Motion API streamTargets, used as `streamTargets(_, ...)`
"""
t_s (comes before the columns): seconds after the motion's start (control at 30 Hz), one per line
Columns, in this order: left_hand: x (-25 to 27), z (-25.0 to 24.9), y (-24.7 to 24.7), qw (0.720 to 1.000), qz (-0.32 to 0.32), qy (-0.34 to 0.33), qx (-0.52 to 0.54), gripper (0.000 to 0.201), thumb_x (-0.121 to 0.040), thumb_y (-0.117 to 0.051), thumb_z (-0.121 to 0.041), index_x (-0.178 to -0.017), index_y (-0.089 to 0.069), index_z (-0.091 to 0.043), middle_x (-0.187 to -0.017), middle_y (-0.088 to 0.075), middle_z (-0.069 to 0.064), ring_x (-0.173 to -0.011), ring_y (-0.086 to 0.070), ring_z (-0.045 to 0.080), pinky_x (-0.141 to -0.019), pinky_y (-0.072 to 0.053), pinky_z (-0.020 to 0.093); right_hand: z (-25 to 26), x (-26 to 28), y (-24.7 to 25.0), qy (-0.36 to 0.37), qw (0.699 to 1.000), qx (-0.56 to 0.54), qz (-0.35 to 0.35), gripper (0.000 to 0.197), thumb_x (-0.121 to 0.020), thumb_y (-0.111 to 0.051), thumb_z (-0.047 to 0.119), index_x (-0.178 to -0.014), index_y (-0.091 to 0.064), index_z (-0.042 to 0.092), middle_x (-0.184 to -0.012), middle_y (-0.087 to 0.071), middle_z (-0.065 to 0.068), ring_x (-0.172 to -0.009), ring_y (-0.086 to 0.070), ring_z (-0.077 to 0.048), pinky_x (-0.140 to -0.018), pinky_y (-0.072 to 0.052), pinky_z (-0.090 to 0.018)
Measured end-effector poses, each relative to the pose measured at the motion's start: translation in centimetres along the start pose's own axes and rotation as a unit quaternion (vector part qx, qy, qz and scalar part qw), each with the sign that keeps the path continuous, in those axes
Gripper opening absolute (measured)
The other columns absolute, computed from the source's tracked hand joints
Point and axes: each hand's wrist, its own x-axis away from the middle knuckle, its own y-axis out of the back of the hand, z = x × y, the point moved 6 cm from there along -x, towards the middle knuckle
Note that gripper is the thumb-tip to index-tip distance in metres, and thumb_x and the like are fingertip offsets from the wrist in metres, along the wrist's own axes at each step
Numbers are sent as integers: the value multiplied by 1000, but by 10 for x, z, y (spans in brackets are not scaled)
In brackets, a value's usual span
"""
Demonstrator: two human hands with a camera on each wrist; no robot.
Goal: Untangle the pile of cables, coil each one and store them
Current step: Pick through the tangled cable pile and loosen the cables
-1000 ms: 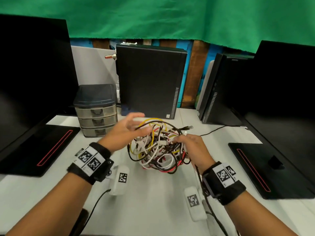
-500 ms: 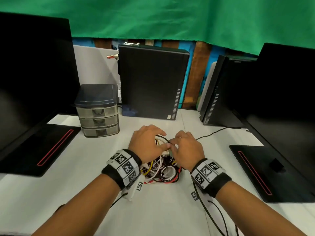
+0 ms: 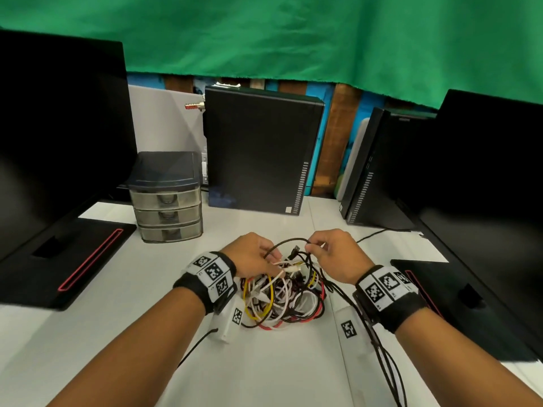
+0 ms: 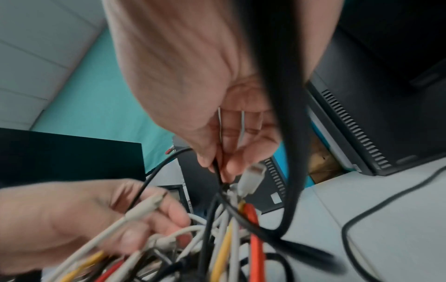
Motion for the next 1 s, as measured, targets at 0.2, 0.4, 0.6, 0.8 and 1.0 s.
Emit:
streamTargets(0.2, 2, 11, -4, 999, -45, 21, -22, 29, -60, -91, -41, -86, -78, -37, -86, -76, -15, -87, -70, 4, -93, -56, 35, 63, -3, 20, 81, 992, 95, -7, 20, -99, -56, 29, -99, -74, 20, -98, -72, 1, -90, -63, -21, -83, -53, -36)
streamTargets(0.4, 7, 6, -2, 996, -53, 32, -70, 26, -65, -85, -45, -90, -78, -42, -92, -75, -21, -91, -68, 2, -92, -56, 33, 99, 8, 41, 134, 989, 57, 0, 16, -101, -53, 28, -93, -65, 21, -88, -68, 2, -81, -63, -17, -78, -56, -41)
streamTargets(0.6, 14, 4, 20, 969, -105, 87, -206, 21, -73, -76, -47, -91, -79, -35, -85, -75, -12, -84, -68, 13, -75, -57, 26, 70, 6, 57, 99, 958, 269, 3, 16, -91, -59, 29, -78, -52, 24, -70, -48, 9, -73, -51, -16, -54, -30, -23)
streamTargets(0.8, 19, -1, 33, 934, -125, 109, -316, 31, -76, -65, -56, -94, -77, -33, -85, -71, -10, -84, -64, 16, -82, -53, 31, 71, -1, 65, 107, 977, 139, -122, 8, -92, -60, 24, -84, -58, 25, -83, -65, 3, -84, -65, -23, -73, -56, -35)
streamTargets(1.0, 24, 4, 22, 951, -127, 120, -255, 37, -80, -61, -61, -99, -77, -33, -96, -73, -10, -89, -66, 16, -80, -54, 30, 127, 30, 90, 269, 871, 36, -410, 12, -96, -62, 25, -92, -64, 14, -88, -57, -2, -67, -55, -19, -54, -47, -31)
